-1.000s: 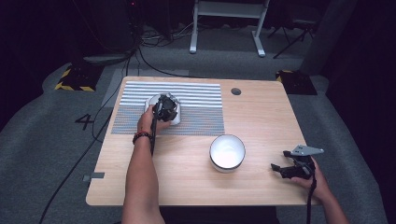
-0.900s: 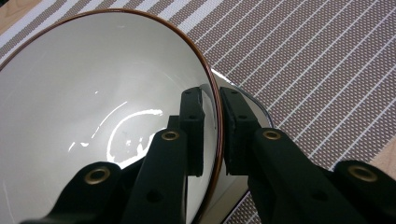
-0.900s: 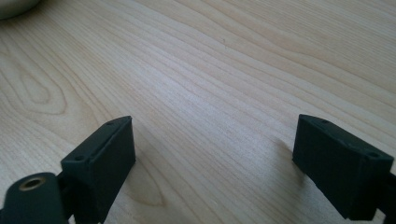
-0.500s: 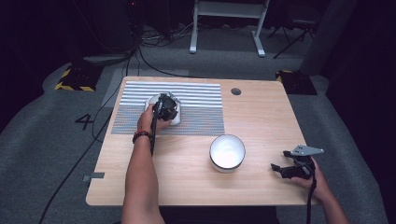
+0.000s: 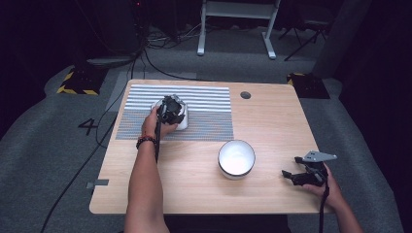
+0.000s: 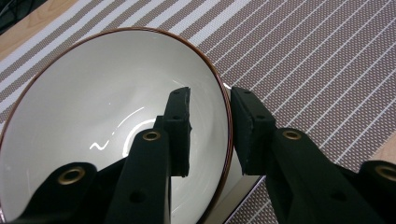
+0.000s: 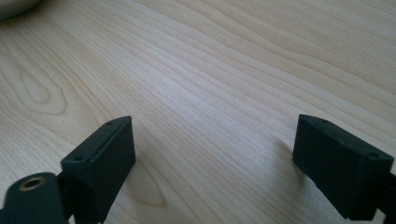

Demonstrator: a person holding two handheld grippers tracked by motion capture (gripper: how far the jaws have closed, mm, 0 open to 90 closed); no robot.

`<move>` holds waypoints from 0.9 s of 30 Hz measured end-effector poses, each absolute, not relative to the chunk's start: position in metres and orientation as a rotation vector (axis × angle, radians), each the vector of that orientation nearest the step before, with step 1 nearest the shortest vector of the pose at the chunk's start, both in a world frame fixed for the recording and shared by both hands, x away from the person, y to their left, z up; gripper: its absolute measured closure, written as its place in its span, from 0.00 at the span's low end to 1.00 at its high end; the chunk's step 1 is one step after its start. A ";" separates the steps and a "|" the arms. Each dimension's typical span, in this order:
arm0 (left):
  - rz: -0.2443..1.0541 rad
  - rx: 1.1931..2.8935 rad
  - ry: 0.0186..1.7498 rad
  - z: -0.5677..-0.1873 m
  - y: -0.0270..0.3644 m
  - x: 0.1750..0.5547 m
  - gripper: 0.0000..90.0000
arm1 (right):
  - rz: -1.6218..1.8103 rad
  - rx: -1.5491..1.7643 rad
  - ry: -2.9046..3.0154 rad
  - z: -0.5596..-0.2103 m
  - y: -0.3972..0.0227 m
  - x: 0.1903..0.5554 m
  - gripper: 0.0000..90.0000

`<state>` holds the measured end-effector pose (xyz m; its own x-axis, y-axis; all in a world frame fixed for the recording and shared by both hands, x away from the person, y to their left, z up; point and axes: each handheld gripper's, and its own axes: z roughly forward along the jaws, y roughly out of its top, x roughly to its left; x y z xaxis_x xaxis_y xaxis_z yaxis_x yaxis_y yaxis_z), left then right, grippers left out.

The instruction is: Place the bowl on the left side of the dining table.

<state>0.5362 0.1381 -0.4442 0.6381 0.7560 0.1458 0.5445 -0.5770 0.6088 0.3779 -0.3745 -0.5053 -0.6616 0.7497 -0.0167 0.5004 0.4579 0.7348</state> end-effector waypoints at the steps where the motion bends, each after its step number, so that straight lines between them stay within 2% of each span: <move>1: 0.544 2.335 1.016 -0.443 0.139 0.536 0.73 | 1.028 1.060 2.374 -0.505 -0.375 0.378 0.15; 6: 0.544 2.320 1.022 -0.439 0.141 0.534 0.70 | 1.029 1.061 2.374 -0.505 -0.374 0.378 0.15; 12: 0.536 2.303 1.039 -0.434 0.145 0.533 0.60 | 1.029 1.061 2.373 -0.505 -0.374 0.378 0.15; 24: 0.554 2.266 1.048 -0.421 0.151 0.526 0.38 | 1.028 1.061 2.373 -0.505 -0.375 0.378 0.15; 27: 0.565 2.254 1.067 -0.419 0.151 0.525 0.28 | 1.028 1.061 2.374 -0.505 -0.375 0.378 0.15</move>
<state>0.5250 0.1505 -0.4193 0.5912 0.7965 0.1269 0.5523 -0.5145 0.6560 0.3779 -0.3745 -0.5053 -0.6615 0.7498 -0.0171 0.5004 0.4582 0.7346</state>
